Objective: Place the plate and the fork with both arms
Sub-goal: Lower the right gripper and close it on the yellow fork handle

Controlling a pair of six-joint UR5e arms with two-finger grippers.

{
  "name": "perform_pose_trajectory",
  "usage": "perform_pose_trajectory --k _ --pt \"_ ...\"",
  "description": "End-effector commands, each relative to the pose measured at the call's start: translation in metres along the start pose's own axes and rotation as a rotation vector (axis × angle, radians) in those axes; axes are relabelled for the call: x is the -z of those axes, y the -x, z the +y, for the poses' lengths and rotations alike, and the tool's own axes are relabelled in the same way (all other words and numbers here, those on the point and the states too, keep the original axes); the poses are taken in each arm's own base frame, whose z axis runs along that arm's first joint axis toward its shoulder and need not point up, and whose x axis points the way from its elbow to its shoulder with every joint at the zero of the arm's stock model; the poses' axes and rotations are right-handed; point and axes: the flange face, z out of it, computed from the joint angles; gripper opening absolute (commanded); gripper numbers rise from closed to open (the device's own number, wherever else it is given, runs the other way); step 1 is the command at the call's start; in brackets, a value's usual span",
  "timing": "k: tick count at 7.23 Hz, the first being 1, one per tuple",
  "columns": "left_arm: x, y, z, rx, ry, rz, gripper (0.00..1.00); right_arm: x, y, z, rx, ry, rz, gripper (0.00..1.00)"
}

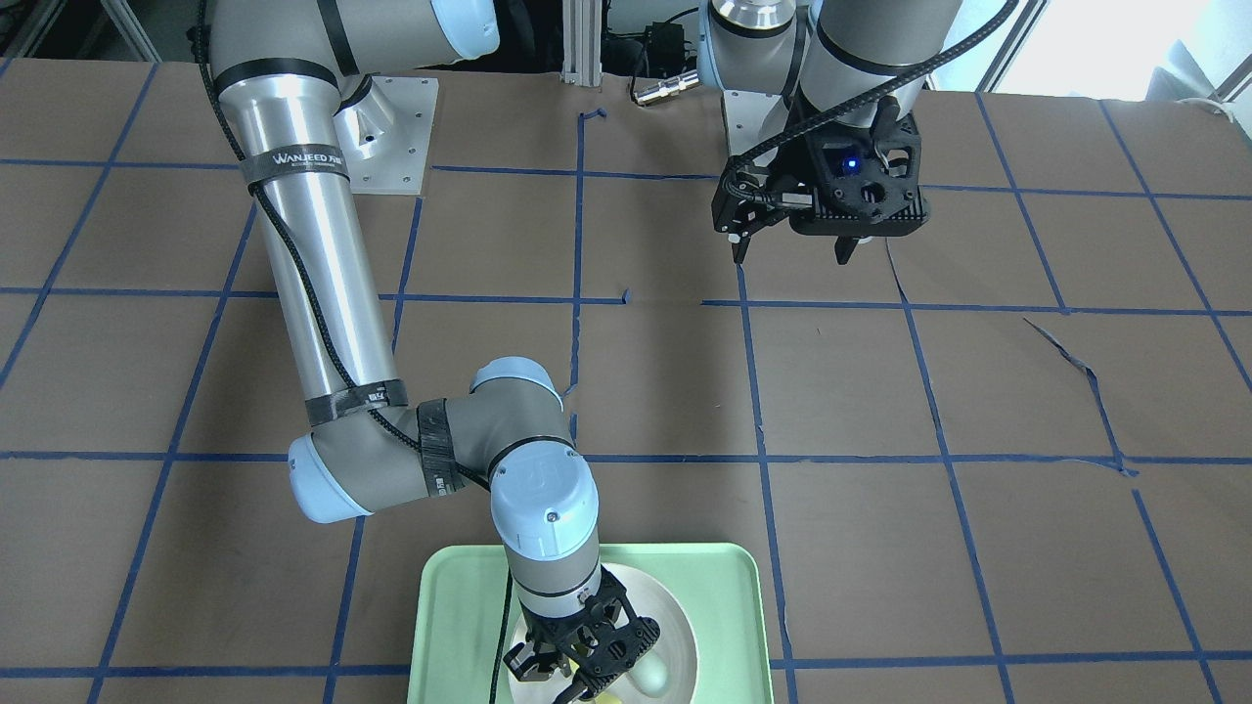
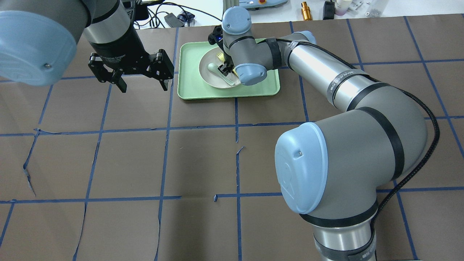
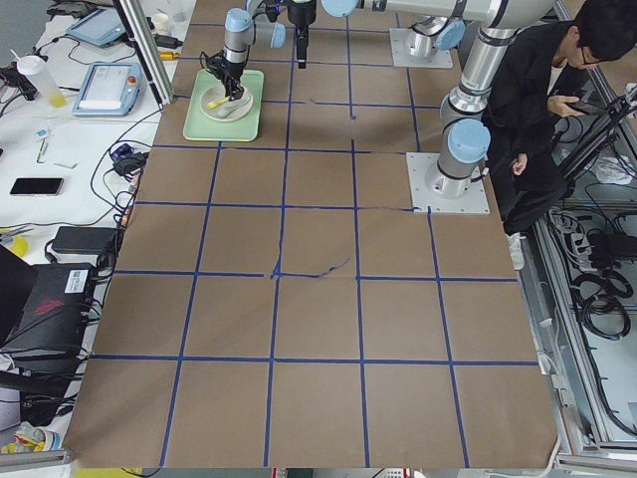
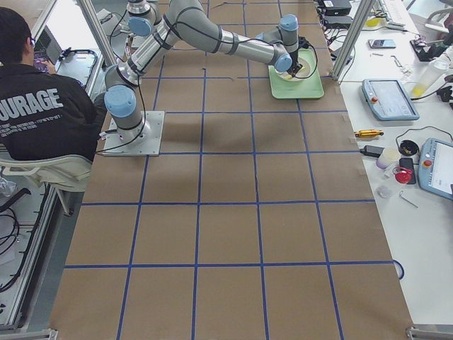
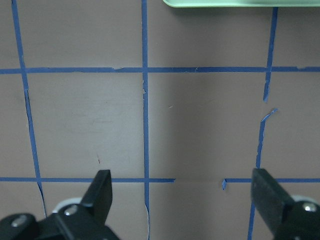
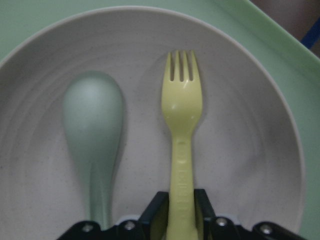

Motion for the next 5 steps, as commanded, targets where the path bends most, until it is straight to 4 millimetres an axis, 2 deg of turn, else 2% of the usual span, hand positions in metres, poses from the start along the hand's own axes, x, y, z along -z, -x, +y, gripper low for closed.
perform_pose_trajectory --k 1,2,3,4,5 --pt "-0.001 0.0 0.0 0.0 0.001 0.0 1.0 0.014 -0.002 -0.003 -0.015 -0.011 0.006 0.24" --pt "-0.001 0.0 0.0 0.0 0.001 0.0 1.0 0.026 -0.003 0.0 -0.057 -0.006 0.005 0.24" --pt "-0.002 0.0 -0.001 0.0 0.004 -0.001 1.0 0.044 -0.008 0.014 -0.11 0.029 -0.002 0.25" --pt "-0.002 0.0 -0.001 0.0 0.004 -0.001 1.0 0.043 -0.02 0.039 -0.243 0.068 -0.005 0.25" --pt "-0.003 0.0 -0.001 0.0 0.006 -0.001 1.0 0.047 -0.046 0.064 -0.369 0.094 0.0 0.27"
